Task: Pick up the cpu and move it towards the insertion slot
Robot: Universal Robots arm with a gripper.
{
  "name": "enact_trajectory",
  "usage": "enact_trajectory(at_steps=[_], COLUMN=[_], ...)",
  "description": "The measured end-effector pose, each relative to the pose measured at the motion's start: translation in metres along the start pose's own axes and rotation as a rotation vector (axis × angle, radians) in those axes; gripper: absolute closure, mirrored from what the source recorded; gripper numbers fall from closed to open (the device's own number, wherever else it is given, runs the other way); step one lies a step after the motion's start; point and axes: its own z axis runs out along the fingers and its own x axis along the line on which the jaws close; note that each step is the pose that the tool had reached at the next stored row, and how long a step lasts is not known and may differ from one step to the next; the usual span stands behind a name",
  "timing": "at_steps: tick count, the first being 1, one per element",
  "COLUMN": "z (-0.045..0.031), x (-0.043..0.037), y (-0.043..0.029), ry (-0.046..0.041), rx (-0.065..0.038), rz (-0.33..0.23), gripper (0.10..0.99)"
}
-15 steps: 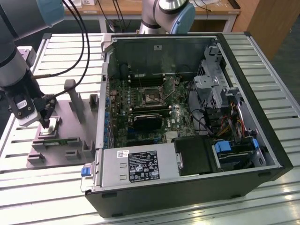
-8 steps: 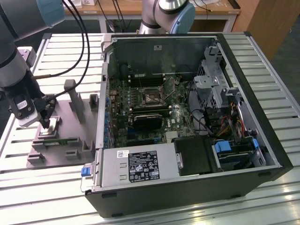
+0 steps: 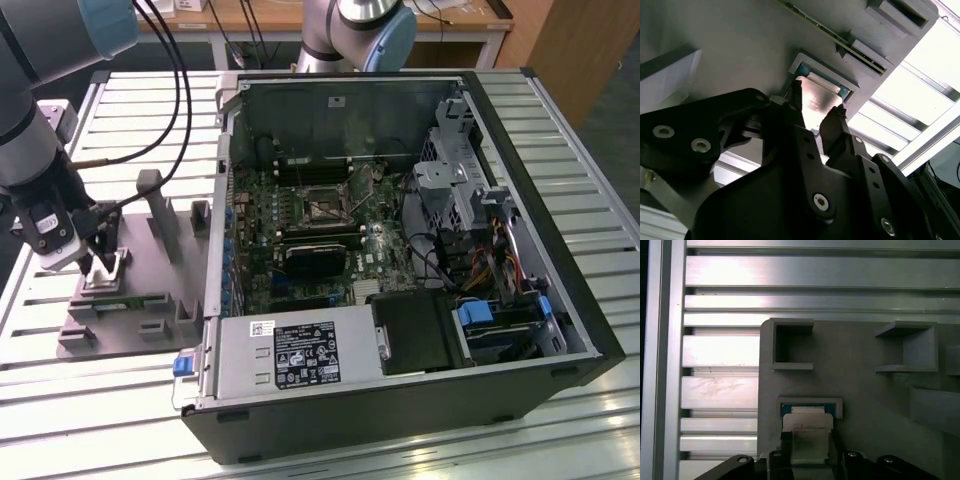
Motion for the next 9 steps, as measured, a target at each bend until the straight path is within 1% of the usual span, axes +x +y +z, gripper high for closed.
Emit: enact_trajectory(at_steps=[1, 3, 4, 5, 6, 7, 9], z=[0.0000, 0.0001, 0.0001, 0.0001, 0.0001, 0.0001, 0.0002], x=[0.0000, 0.0000, 0.0000, 0.0000, 0.0000, 0.0000, 0.0000], y=[0.0000, 0.0000, 0.0000, 0.0000, 0.0000, 0.0000, 0.0000], ry=[0.0000, 0.0000, 0.0000, -0.0001, 0.0000, -0.0001, -0.0001], rx=[0.000, 0.000, 0.000, 0.000, 0.000, 0.000, 0.000], rz=[0.000, 0.000, 0.000, 0.000, 0.000, 0.000, 0.000], gripper=[0.678, 0.561, 0.561, 0.502, 0.502, 0.439, 0.439])
